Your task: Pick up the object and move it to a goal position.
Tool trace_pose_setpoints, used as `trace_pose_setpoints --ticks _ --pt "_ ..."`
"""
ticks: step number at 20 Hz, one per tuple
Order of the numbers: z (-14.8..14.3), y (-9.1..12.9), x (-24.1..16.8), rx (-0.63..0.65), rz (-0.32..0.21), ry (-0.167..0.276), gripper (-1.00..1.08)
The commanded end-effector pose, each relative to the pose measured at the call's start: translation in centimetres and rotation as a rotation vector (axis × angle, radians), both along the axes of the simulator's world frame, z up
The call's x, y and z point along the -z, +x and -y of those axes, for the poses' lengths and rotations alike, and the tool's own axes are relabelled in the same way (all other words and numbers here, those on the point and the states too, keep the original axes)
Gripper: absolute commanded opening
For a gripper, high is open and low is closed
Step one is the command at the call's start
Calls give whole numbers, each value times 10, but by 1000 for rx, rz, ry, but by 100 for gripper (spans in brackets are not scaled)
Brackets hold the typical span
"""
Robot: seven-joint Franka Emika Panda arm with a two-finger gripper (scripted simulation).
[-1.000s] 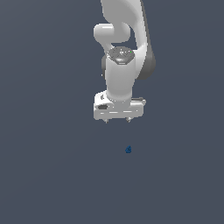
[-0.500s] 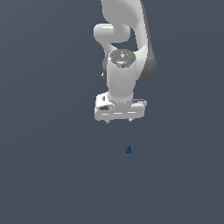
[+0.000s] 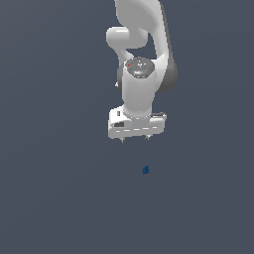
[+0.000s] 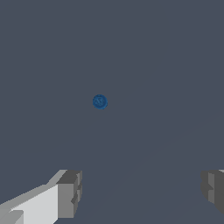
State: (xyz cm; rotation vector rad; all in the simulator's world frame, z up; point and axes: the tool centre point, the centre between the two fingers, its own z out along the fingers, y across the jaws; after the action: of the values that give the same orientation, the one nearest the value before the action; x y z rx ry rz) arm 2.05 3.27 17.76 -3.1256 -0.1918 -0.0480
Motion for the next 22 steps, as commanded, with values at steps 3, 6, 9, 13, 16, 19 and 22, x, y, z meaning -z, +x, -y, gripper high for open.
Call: trace_pose_setpoints --ticks 3,6,9,13,16,19,22 --pt "-3 3 4 -66 -2 -5 100" --pt "-5 6 7 -127 -4 -10 100" --pt "-8 10 11 -201 -6 -14 100" --pt "-12 15 18 -319 -10 -21 100" --pt "-16 19 23 -412 -13 -25 100" --pt "-20 23 28 -504 -16 -29 100" --pt "-23 28 33 -595 -18 -32 100"
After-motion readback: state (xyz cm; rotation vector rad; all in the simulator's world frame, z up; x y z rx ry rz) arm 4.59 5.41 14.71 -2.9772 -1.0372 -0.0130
